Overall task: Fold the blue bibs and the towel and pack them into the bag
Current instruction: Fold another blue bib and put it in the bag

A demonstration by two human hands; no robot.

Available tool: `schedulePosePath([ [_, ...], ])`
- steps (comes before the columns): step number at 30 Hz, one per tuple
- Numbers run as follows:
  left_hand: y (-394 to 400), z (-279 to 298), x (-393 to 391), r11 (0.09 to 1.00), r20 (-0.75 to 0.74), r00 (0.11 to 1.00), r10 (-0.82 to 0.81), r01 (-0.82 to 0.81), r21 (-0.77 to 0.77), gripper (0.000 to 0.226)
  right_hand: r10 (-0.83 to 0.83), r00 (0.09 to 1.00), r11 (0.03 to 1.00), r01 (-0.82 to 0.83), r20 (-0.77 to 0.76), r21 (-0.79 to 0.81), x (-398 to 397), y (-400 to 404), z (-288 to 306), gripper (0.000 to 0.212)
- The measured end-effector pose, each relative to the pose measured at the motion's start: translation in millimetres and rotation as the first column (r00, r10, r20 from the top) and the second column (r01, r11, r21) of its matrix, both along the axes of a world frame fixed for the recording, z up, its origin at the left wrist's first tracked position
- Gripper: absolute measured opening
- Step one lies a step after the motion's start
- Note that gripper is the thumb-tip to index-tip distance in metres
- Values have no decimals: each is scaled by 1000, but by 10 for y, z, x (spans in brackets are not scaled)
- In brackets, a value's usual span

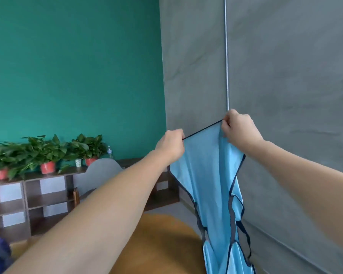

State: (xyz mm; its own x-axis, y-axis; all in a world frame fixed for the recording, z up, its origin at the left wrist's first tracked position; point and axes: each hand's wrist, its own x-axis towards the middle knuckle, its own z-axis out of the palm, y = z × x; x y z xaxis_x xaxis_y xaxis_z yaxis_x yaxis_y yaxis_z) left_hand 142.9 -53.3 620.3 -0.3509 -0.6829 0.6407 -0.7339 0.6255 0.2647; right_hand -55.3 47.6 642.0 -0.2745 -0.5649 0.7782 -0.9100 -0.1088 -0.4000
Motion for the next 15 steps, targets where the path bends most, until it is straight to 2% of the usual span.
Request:
schedulePosePath([
  [6,456,1376,928,979,-216,976,34,-76,-190,16,42,994,970,-65,-102,-233,753,239,1133,12],
  [12,989,2186,2008,928,-240,964,111,-187,-322,15,139,958,952,-199,-251,-231,1368,363,1707,13],
  [15,1191,2357,2416,916,-253,961,113,-199,-348,10,177,955,934,-239,-237,-264,1686,375,1791,17],
])
